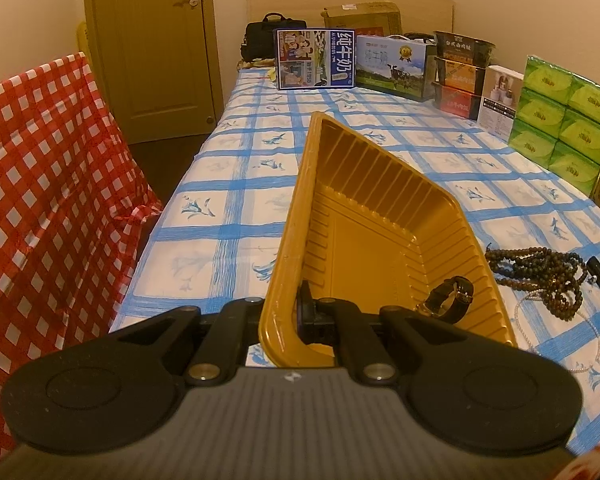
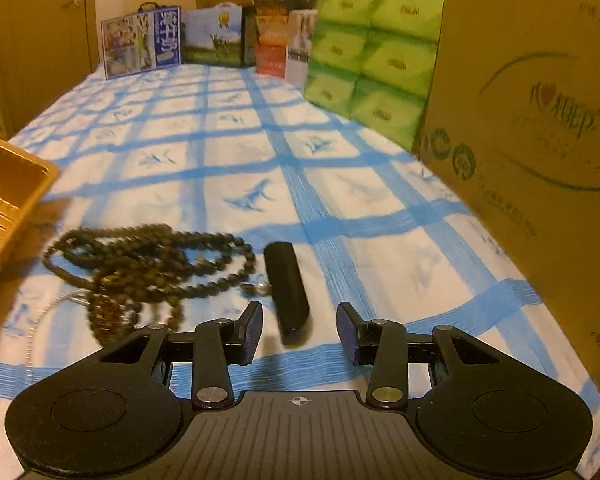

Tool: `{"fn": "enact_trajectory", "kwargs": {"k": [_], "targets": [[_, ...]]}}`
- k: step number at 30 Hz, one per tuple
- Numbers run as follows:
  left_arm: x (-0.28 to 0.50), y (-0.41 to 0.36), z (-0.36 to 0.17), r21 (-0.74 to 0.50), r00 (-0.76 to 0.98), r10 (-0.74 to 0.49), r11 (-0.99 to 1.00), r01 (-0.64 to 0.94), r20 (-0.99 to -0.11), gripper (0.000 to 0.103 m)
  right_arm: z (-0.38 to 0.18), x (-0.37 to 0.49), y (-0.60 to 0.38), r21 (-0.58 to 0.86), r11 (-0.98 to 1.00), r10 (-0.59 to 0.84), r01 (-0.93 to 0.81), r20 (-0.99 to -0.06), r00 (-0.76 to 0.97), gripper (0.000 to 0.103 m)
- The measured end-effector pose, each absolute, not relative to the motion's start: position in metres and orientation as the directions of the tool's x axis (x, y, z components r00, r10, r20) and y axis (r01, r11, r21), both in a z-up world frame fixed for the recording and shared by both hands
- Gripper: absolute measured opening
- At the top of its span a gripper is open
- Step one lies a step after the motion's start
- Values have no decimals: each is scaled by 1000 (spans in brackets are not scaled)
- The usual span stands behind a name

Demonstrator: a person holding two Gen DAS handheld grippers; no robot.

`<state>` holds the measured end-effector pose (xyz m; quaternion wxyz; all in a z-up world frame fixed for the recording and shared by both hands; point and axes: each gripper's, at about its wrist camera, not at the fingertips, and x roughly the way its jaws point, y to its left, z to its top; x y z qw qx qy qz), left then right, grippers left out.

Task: Organize jewelry
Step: 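Grasp the small black clip item with the right tool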

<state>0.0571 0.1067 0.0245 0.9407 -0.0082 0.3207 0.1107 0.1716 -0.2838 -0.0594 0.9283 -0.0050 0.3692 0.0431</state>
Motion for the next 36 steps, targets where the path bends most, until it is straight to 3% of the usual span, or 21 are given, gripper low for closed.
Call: {"fn": "enact_trajectory", "kwargs": {"k": [11,12,14,22,36], "targets": [[59,108,28,62,769,203,976,-209,-606,5,-75,188,-276,-16,990,88,-137,-691,717,40],[59,108,28,62,769,203,976,-208,-606,5,-75,188,-276,-16,991,87,-136,-692,717,39],[59,108,28,61,769,203,976,-209,-606,5,-75,188,-276,-18,990,88,-139,-694,715,23],[60,108,29,66,769,204,976,-207,-605,5,-67,175,-276,-5,996,62,-92,-695,716,22],[60,107,29,65,769,203,976,-207,-606,5,-21,137,-247,172,979,196,-111,-627,754,22]]}}
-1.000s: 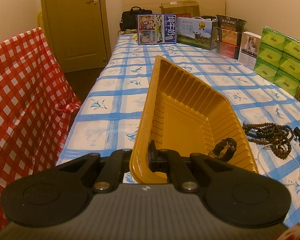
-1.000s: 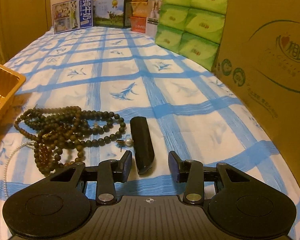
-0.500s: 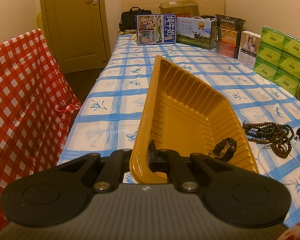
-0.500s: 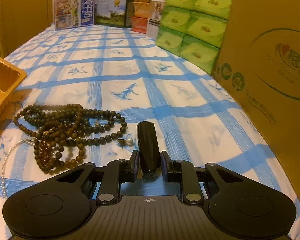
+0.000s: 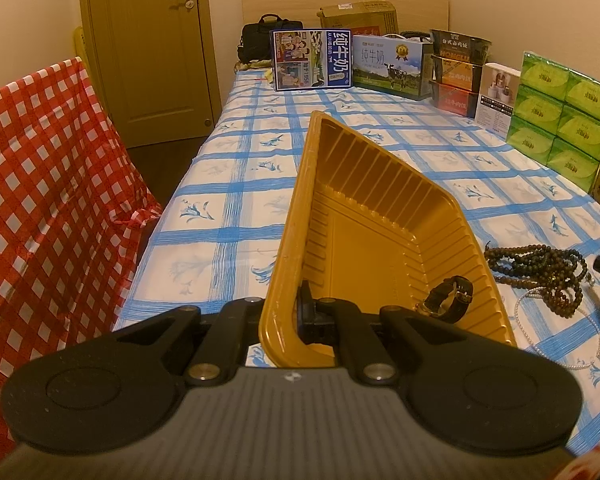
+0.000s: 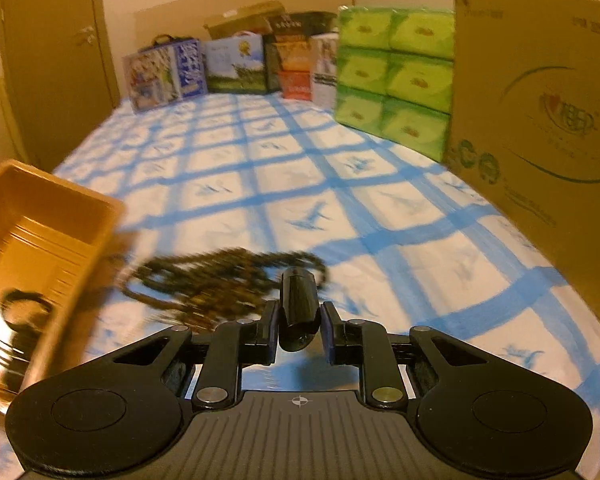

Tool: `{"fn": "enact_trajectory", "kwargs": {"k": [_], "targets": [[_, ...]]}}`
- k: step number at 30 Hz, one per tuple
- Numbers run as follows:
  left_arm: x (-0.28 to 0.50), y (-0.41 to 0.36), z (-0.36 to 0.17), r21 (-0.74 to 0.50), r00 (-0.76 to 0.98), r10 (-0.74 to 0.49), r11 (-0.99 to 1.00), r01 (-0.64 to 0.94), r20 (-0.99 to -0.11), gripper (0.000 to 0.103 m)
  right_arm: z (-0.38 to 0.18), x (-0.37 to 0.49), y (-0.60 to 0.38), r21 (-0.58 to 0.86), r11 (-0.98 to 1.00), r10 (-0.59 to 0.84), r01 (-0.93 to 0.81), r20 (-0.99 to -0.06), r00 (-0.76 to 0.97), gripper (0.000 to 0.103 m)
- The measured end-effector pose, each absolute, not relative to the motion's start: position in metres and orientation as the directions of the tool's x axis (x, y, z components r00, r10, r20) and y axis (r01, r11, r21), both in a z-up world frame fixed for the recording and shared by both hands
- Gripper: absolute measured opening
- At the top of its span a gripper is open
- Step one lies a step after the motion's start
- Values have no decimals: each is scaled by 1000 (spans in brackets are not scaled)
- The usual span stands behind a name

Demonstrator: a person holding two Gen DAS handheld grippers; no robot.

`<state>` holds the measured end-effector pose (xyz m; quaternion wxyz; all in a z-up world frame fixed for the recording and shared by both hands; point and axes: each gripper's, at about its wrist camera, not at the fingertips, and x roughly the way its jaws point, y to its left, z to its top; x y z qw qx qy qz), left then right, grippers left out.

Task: Organize jewelry
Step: 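Grasp the small black clip item with the right tool, then carry the black item into the tray and release it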

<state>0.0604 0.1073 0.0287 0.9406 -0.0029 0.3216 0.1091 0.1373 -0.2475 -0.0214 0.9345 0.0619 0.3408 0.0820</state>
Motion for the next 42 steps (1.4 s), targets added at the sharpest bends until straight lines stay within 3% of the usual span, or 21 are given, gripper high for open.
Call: {"fn": "enact_trajectory", "kwargs": {"k": [17,33,42], "targets": [[61,106,29,60,769,201,976,-207,-607,5,4,118,-101,379,795,605,-473,-551,575,22],[62,106,28,53,769,197,977,-208,-609,5,-24,125,-67,454,715,688,-531,-593,419,22],[62,106,27,50,766,194,977,-207,-613,5,-14,116,-100,411,774,630,-482,-574,523,23]]}}
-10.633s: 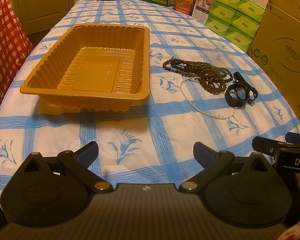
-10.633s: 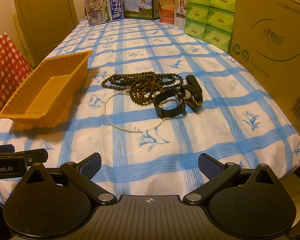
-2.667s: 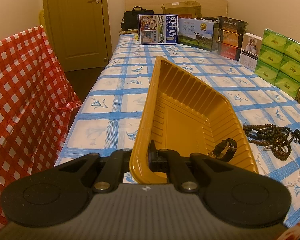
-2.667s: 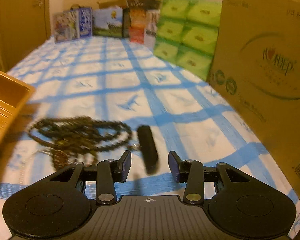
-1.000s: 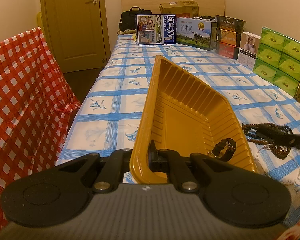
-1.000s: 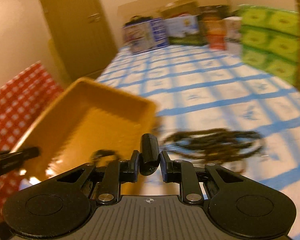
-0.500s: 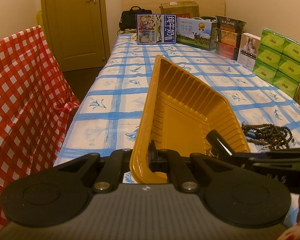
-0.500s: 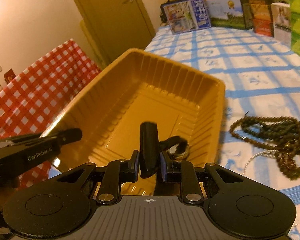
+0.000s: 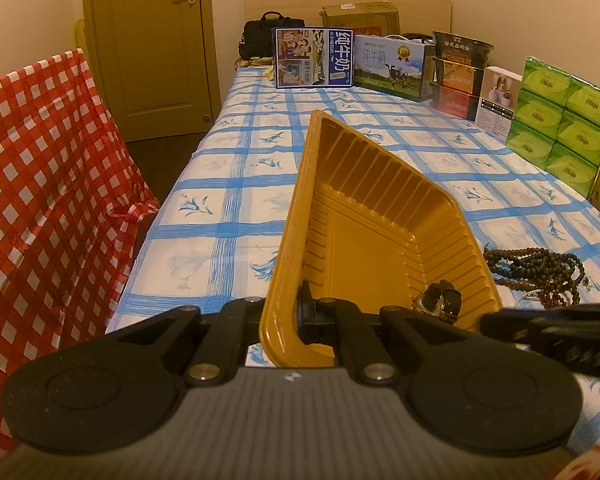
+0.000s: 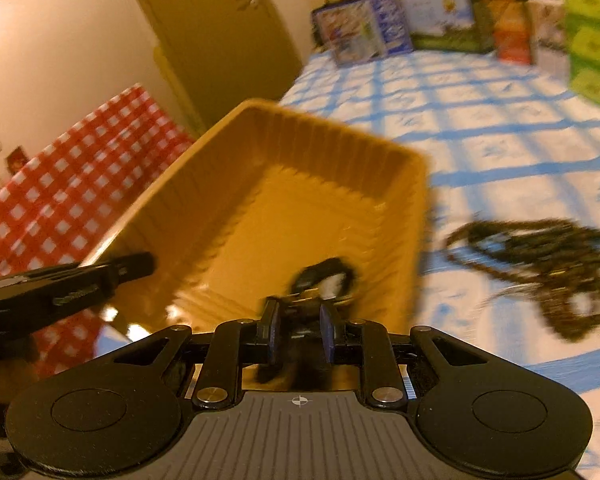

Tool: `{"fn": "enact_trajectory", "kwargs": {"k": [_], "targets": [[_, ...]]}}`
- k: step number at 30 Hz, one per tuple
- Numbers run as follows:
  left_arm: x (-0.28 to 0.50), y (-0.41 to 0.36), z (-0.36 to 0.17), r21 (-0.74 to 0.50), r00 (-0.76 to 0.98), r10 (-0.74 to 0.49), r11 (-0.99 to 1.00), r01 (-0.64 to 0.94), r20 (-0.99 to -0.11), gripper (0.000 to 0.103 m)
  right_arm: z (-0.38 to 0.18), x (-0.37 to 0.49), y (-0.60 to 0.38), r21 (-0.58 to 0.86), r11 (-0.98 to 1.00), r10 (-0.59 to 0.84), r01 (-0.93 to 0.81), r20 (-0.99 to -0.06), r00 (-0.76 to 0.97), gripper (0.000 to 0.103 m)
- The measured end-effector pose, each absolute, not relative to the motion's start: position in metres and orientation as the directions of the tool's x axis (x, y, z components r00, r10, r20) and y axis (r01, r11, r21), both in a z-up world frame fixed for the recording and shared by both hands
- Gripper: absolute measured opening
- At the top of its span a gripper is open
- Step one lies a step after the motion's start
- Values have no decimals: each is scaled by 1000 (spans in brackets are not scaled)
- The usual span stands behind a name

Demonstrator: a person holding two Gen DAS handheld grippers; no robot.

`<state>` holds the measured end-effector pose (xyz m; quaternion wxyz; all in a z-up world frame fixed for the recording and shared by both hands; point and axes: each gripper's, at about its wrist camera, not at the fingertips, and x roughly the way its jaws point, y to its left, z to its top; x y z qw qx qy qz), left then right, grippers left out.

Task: Organize jewelry
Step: 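Carry the black item into the tray and release it, then pinch the white pearl necklace with the right tool and lift it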

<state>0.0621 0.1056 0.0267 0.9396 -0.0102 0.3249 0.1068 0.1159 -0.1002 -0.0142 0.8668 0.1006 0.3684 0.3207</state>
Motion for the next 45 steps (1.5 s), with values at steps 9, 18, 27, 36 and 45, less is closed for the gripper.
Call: {"fn": "enact_trajectory", "kwargs": {"k": [9,18,27,36,45], "targets": [[62,107,26,51,766,195,977,-208,-613,5,-37,125,-193,150,956,286,-253,-674,681,23],[61,109,26,51,766,195,977,-208,-613,5,-68,138,-229,49,963,214,-263,-730,649,23],[61,109,26,50,766,195,977,-208,-613,5,-71,141,-220,15,955,213,-296,-730,650,17],[61,108,26,51,766,195,977,-208,-613,5,-67,134,-217,38,958,222,-285,-731,646,2],[61,108,26,51,766,195,977,-209,-613,5,-37,111,-200,142,925,347,-353,-696,629,2]]}}
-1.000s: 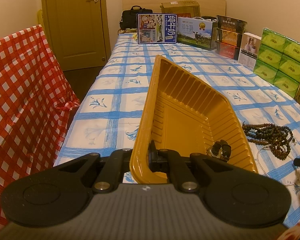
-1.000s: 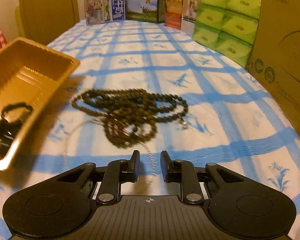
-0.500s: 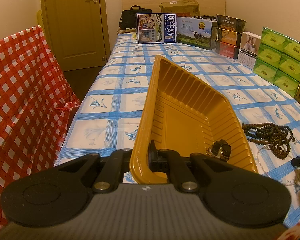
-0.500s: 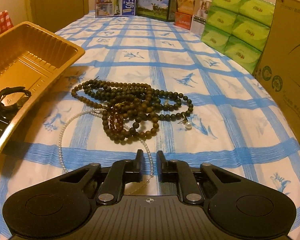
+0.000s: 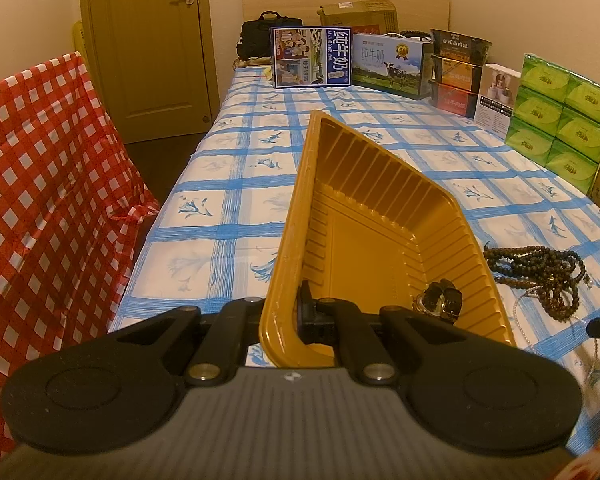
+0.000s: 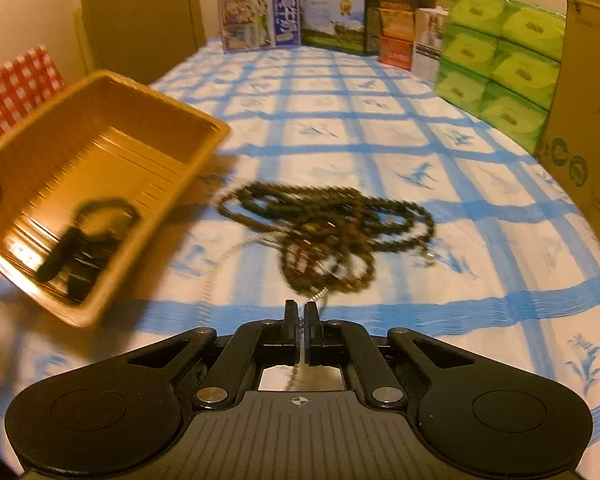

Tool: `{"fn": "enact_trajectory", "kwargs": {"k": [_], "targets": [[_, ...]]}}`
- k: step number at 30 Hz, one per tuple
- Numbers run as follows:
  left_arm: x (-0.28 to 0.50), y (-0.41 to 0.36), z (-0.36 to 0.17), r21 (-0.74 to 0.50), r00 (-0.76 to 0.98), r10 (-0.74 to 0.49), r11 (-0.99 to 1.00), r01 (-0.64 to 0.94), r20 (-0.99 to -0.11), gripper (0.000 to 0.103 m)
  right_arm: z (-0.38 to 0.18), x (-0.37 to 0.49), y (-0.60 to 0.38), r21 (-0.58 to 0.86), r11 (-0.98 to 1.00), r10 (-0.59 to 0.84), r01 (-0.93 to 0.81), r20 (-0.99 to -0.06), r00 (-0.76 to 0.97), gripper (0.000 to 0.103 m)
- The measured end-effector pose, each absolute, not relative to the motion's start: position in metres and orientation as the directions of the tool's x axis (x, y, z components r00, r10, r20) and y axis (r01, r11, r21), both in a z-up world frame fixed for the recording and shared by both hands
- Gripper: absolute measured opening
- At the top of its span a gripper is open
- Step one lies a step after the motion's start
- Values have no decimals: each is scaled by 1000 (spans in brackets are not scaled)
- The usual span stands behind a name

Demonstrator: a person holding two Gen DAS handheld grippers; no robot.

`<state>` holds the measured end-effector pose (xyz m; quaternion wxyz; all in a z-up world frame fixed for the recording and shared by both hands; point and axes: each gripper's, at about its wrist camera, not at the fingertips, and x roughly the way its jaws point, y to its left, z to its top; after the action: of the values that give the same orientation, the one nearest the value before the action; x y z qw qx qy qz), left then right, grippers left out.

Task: Organize jewelry
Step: 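Pinch the white pearl necklace with the right tool and lift it, then lower the pearl necklace into the tray and open the right tool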

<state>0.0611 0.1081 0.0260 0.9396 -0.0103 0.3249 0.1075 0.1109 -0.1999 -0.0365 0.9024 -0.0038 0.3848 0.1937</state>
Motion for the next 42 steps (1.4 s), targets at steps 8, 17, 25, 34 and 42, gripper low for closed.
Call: {"fn": "enact_trajectory", "kwargs": {"k": [8,17,25,34,42], "targets": [[61,108,27,50,766,195,977,-209,-613,5,5,106,-192,168,903,410,-395,-611,677,2],[61,108,27,50,766,196,977,-209,-613,5,51,104,-191,166,885,453,-434,-514,728,2],[61,108,26,51,766,195,977,-208,-612,5,84,105,-185,155,867,490,-473,-437,755,2],[61,109,27,48,767,194,977,-210,-612,5,115,105,-163,171,820,569,-546,-355,742,2],[63,108,27,42,768,191,977,-209,-612,5,146,104,-131,220,731,682,-646,-249,687,2]]}}
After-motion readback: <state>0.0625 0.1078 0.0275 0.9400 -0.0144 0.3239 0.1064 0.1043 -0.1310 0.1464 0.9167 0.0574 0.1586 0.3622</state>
